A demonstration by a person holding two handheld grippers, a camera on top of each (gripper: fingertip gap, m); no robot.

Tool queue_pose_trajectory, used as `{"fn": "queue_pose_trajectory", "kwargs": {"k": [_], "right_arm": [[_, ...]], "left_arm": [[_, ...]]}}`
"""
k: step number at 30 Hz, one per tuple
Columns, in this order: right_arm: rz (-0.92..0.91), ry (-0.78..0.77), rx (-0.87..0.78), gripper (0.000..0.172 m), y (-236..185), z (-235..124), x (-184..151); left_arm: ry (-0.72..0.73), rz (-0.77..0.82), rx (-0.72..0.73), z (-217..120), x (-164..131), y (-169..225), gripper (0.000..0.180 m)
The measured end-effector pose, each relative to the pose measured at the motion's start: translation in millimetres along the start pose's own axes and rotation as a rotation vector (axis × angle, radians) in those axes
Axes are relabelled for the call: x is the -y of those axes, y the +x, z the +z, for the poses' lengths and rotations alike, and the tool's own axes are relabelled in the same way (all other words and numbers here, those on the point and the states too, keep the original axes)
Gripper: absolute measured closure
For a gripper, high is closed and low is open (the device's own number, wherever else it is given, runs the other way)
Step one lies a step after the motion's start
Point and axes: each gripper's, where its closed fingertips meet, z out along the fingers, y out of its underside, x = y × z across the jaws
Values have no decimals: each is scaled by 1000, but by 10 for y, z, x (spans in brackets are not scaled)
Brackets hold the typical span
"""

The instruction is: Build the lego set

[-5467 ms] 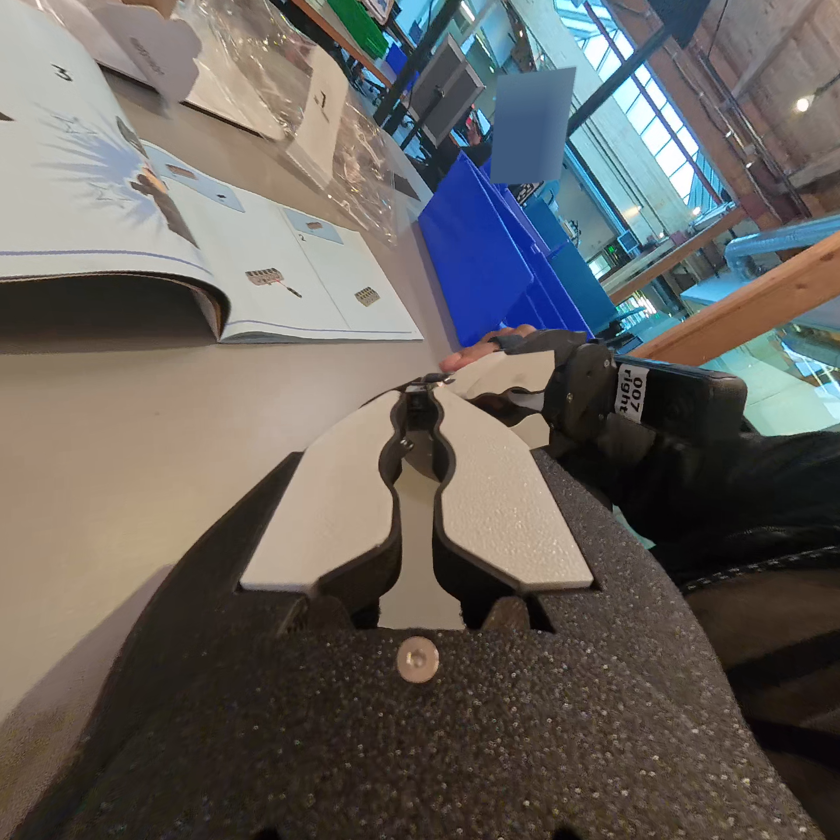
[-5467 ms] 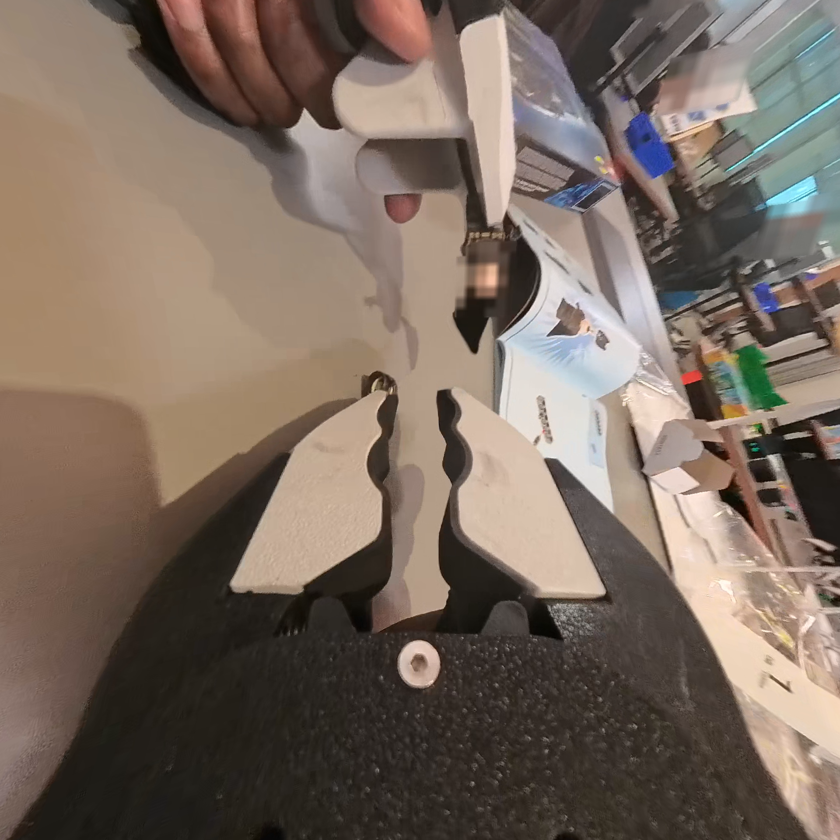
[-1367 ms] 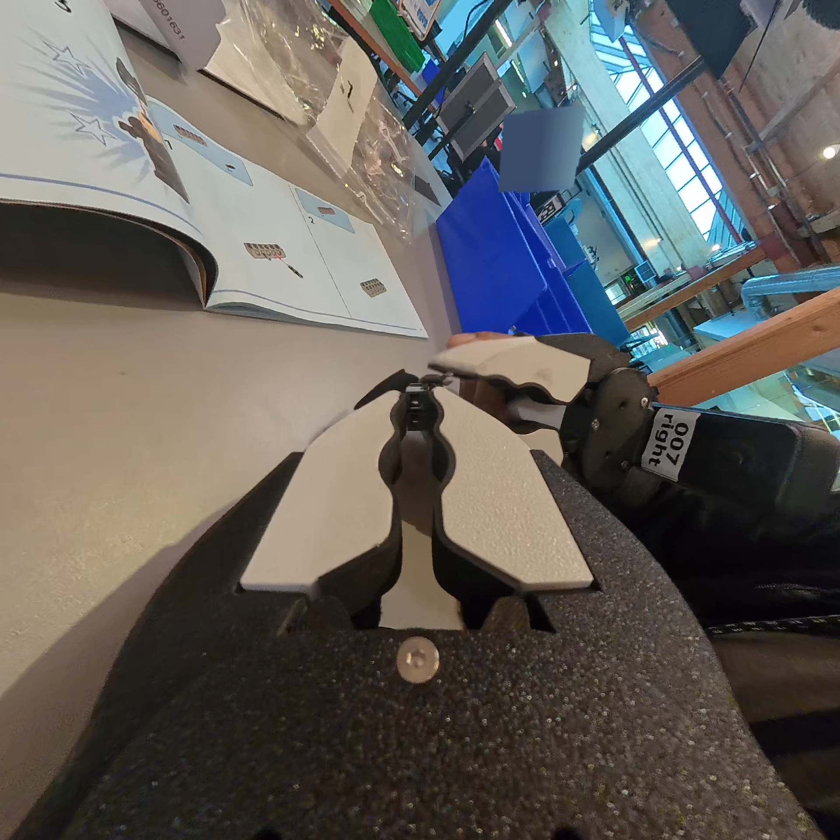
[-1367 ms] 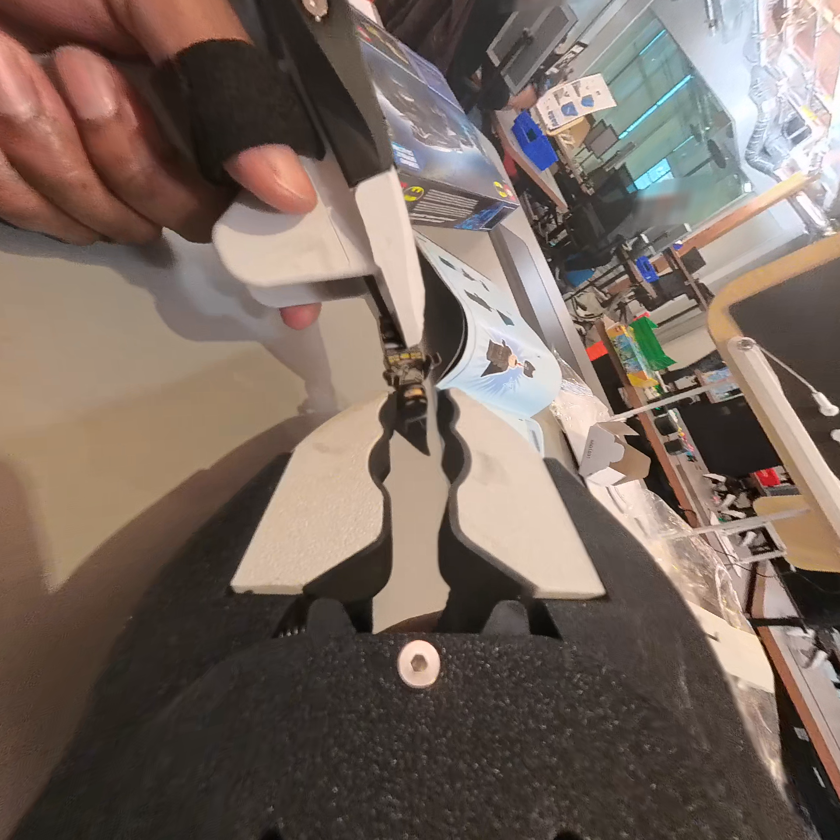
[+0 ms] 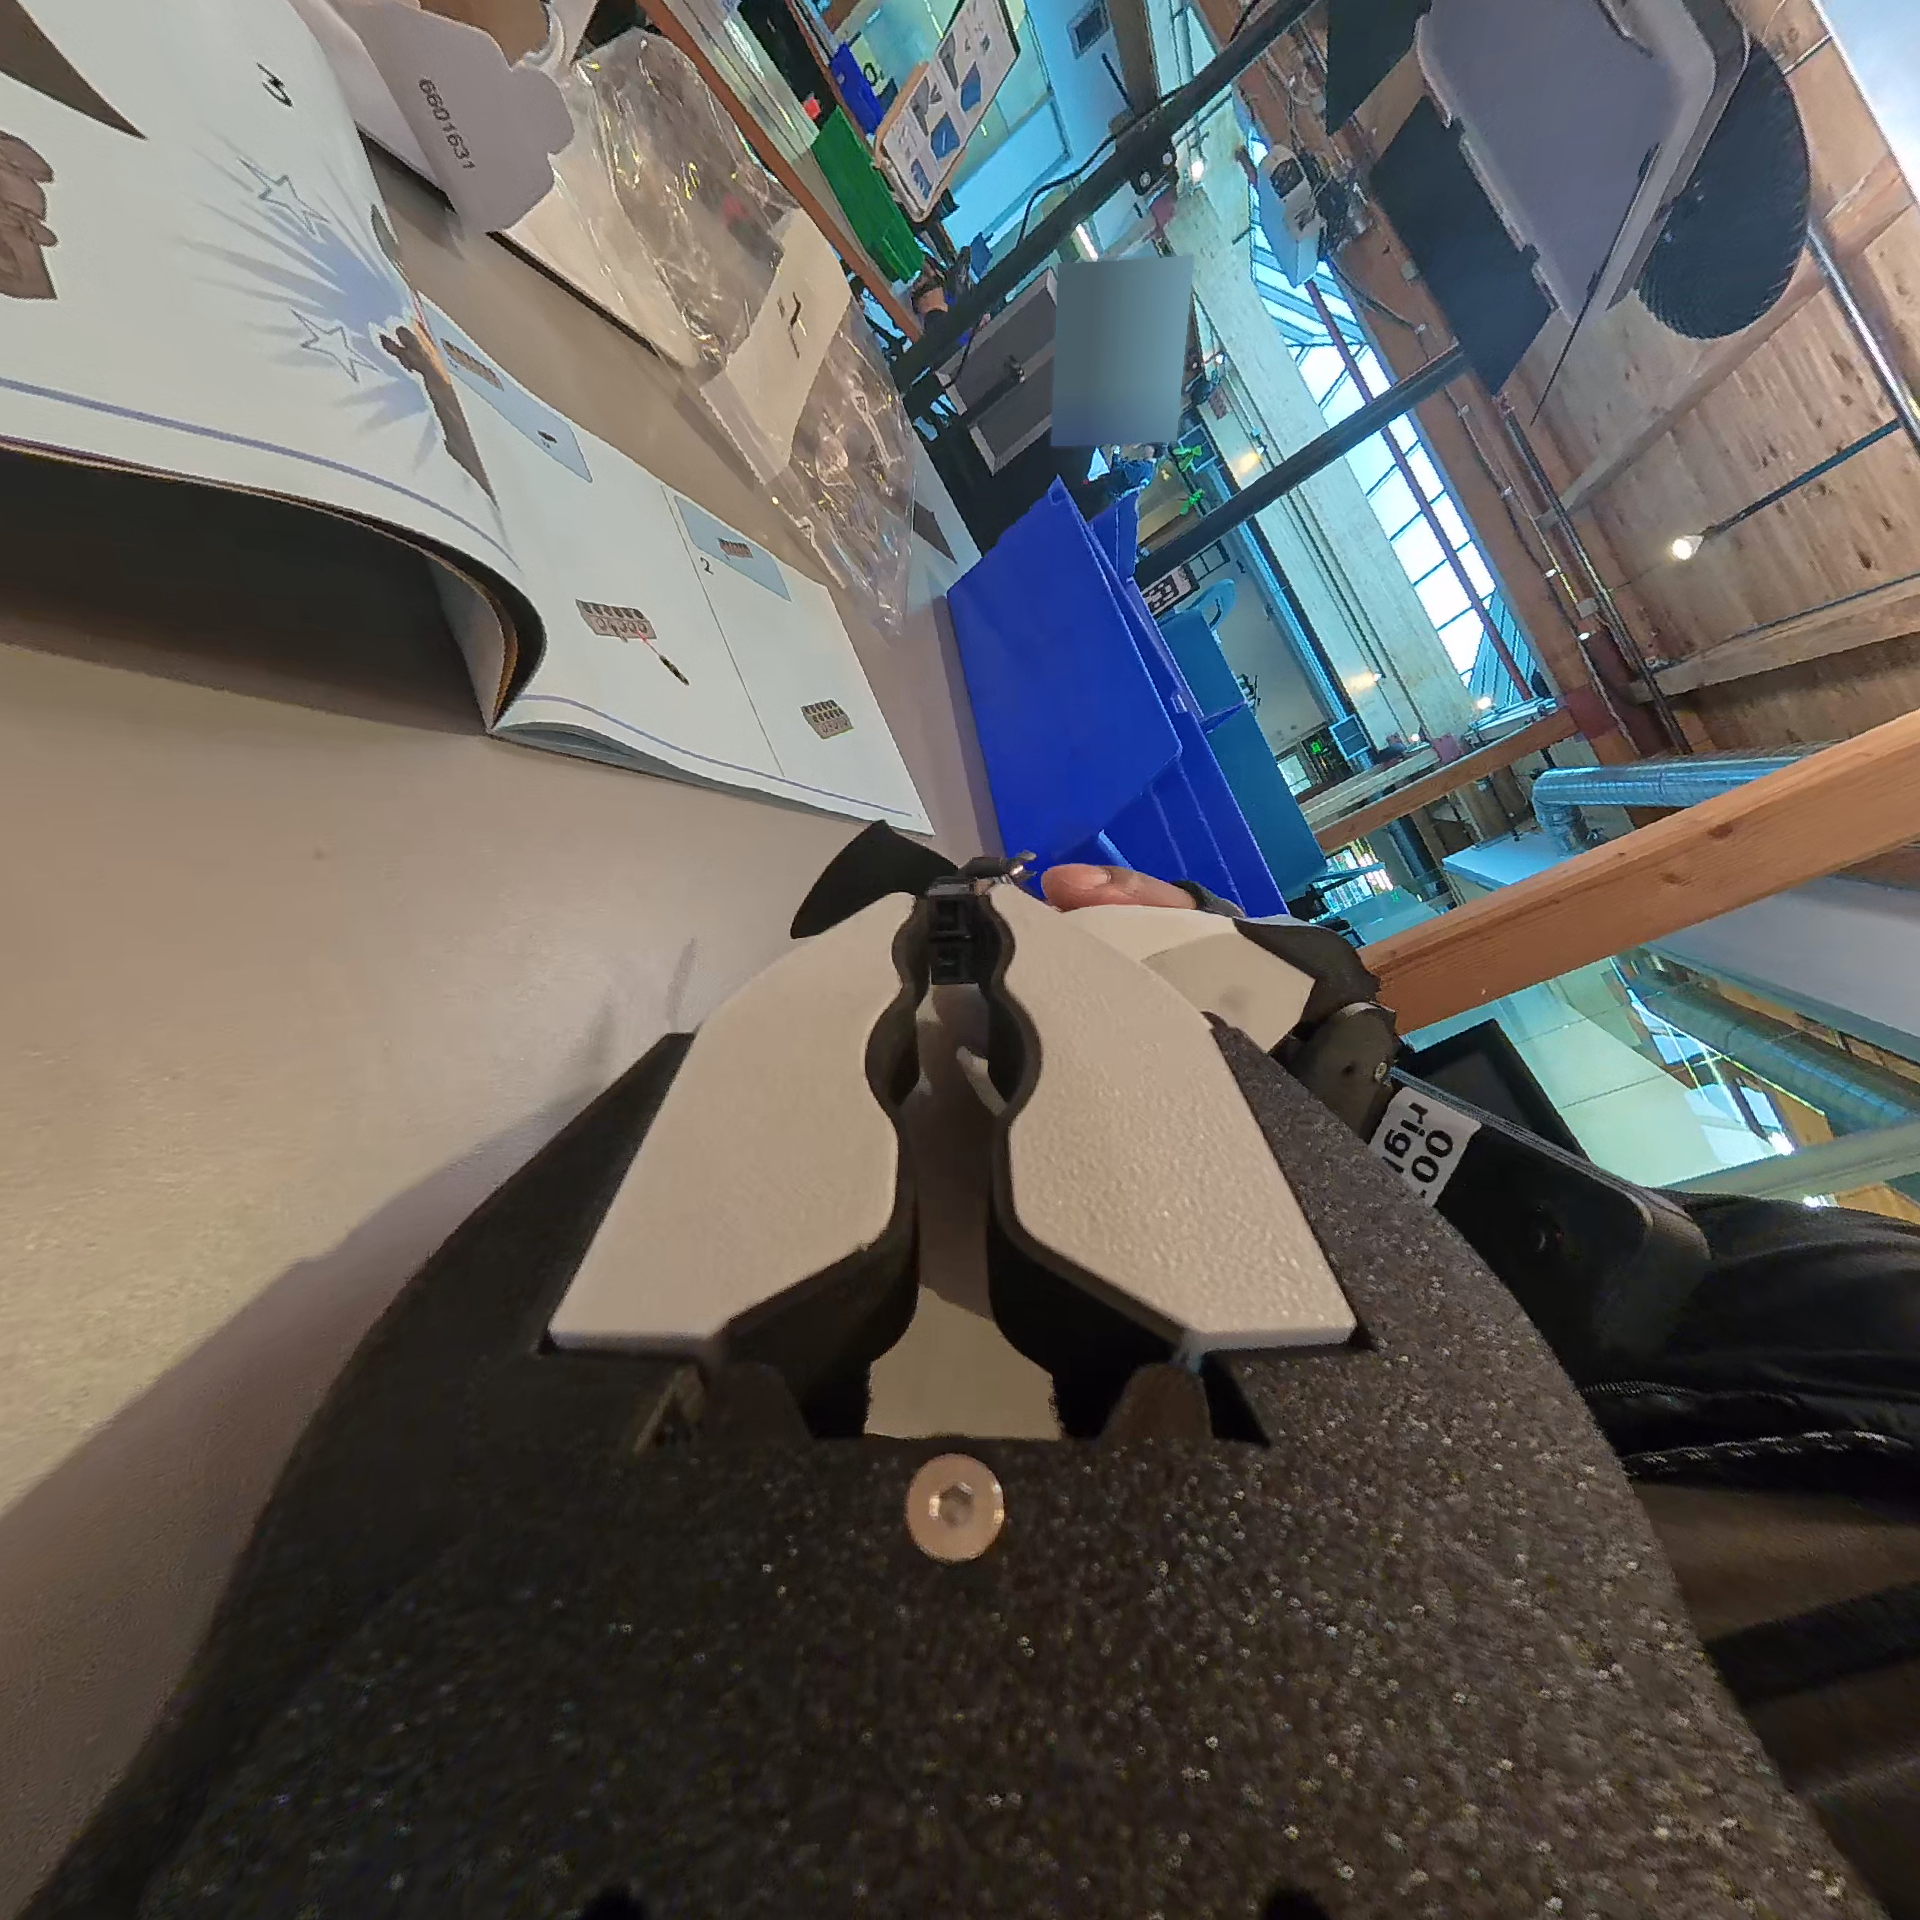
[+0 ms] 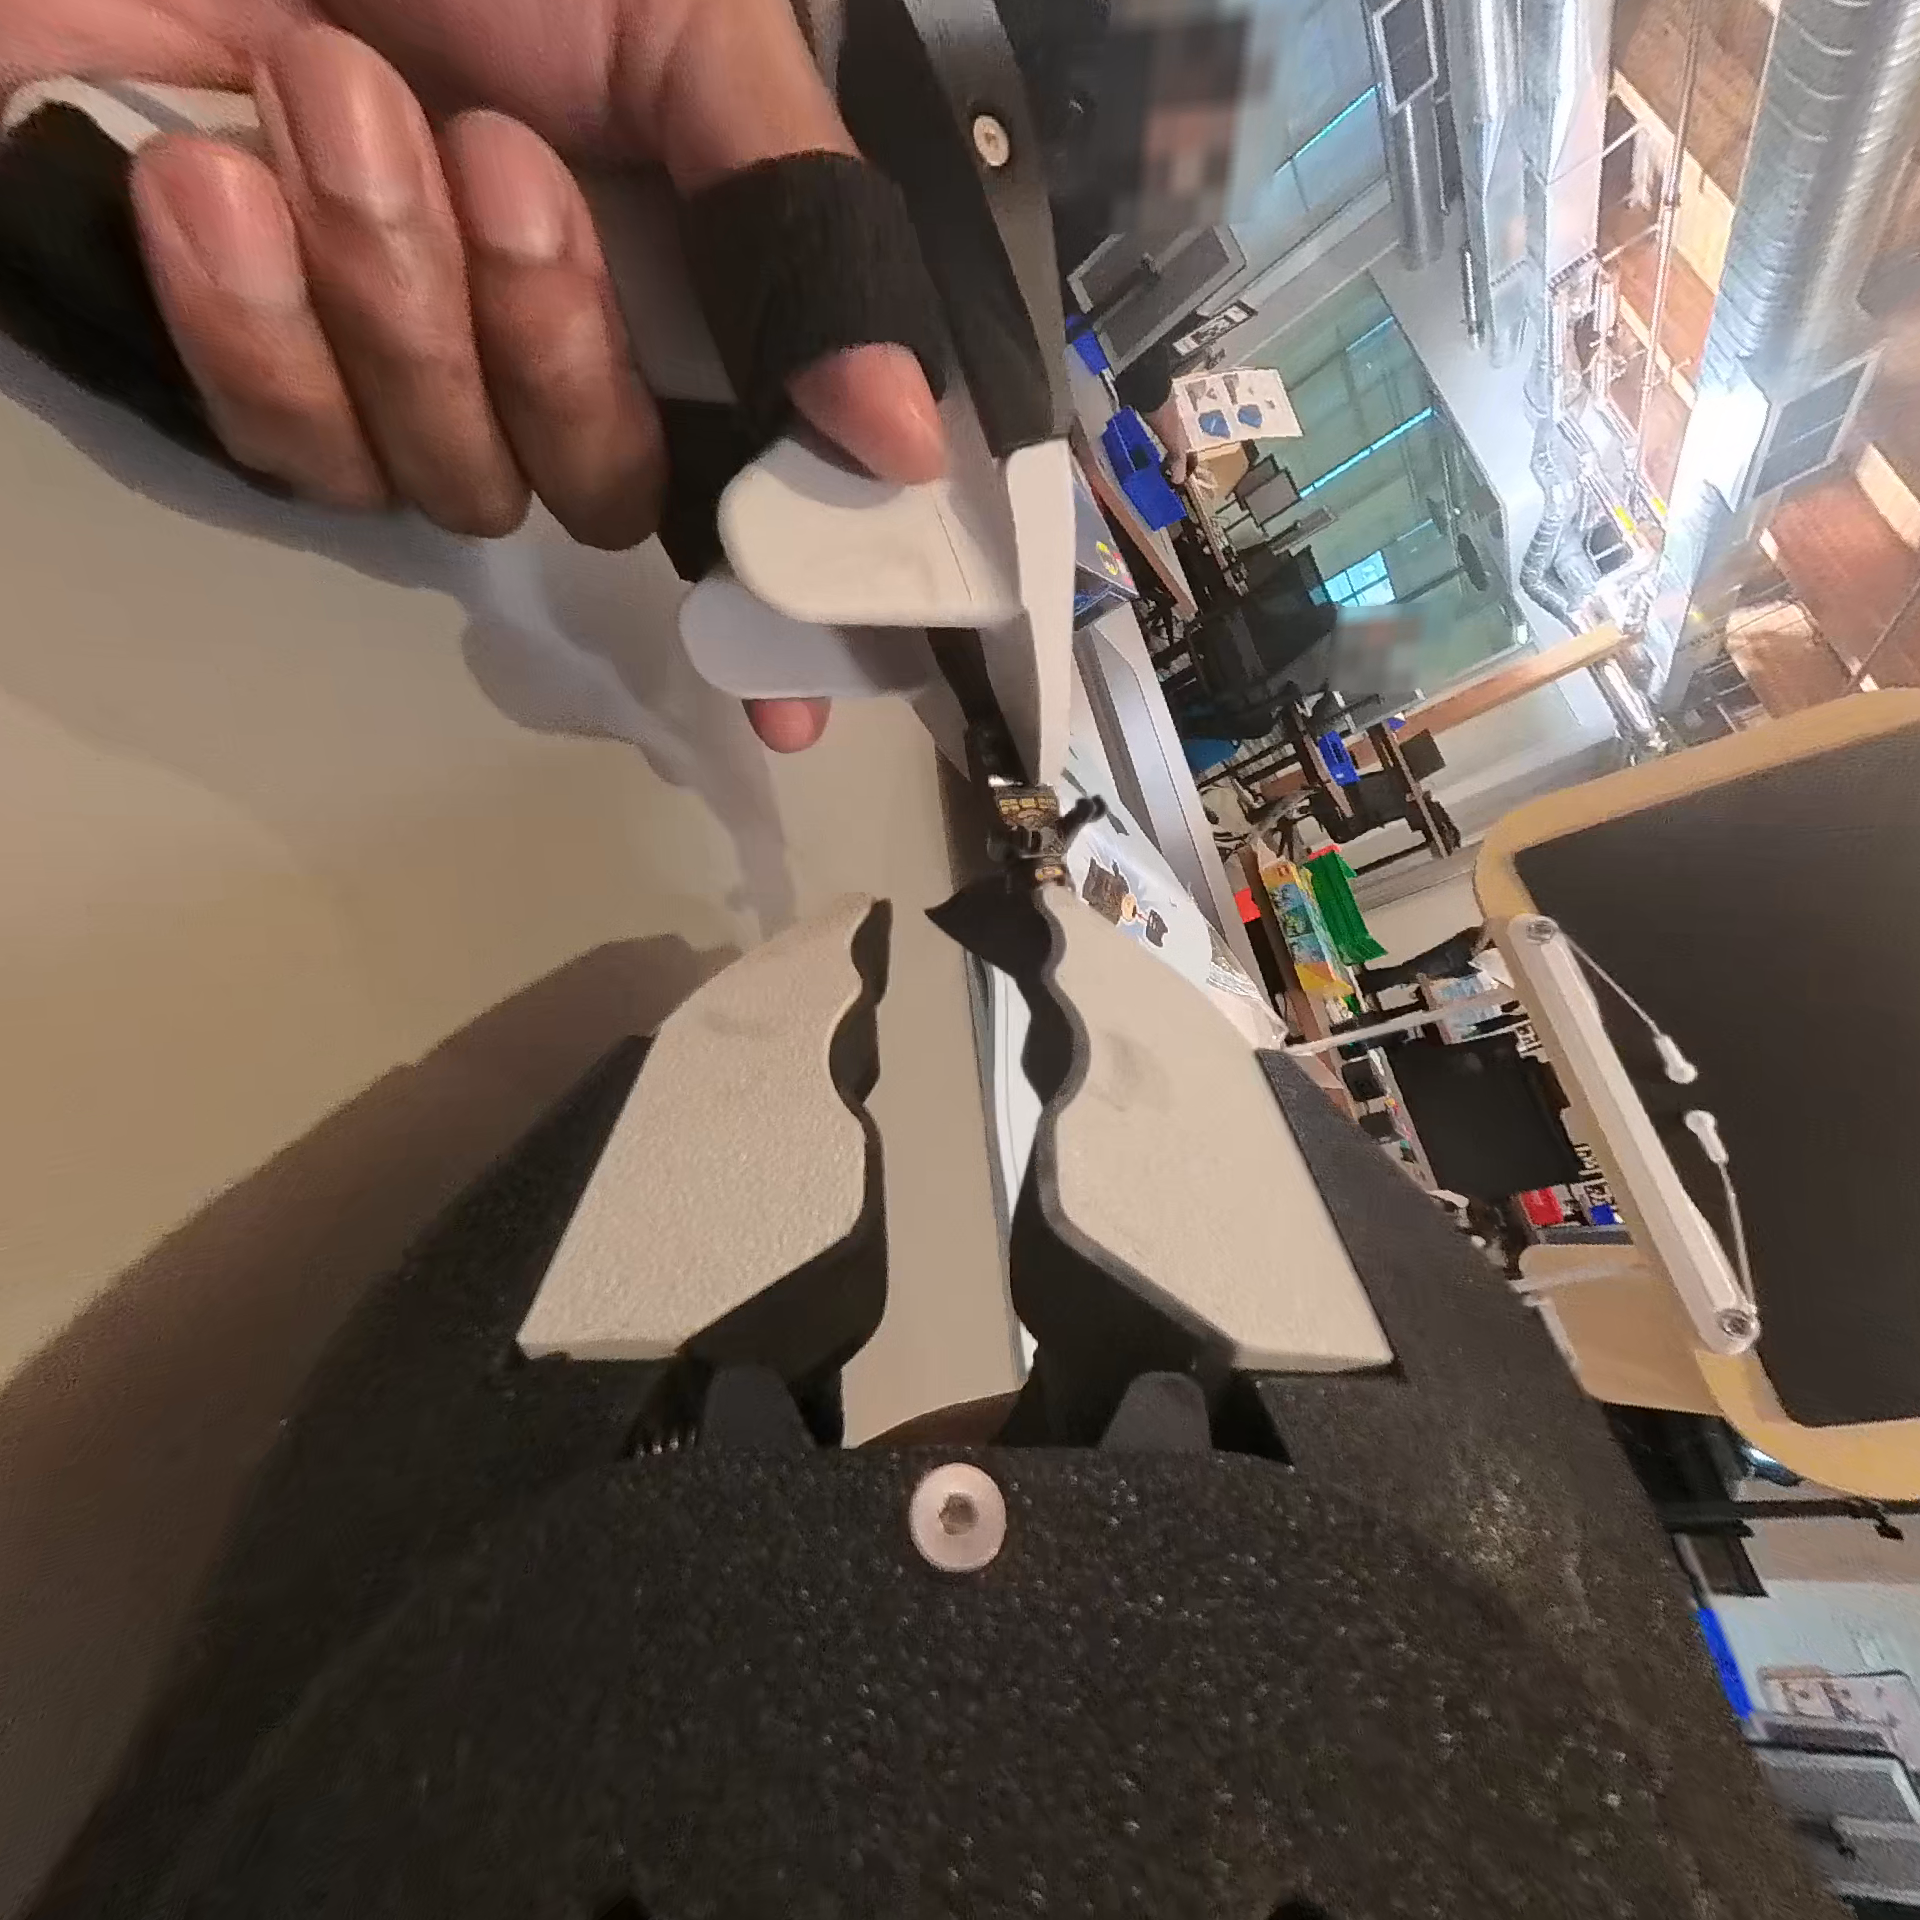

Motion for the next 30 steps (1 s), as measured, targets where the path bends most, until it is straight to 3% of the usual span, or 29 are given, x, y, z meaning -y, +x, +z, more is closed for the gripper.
{"fn": "queue_pose_trajectory", "kwargs": {"k": [30], "right_arm": [[-59, -33, -60, 154, -53, 97, 60]], "left_arm": [[-1, 8, 6, 40, -41, 27, 173]]}}
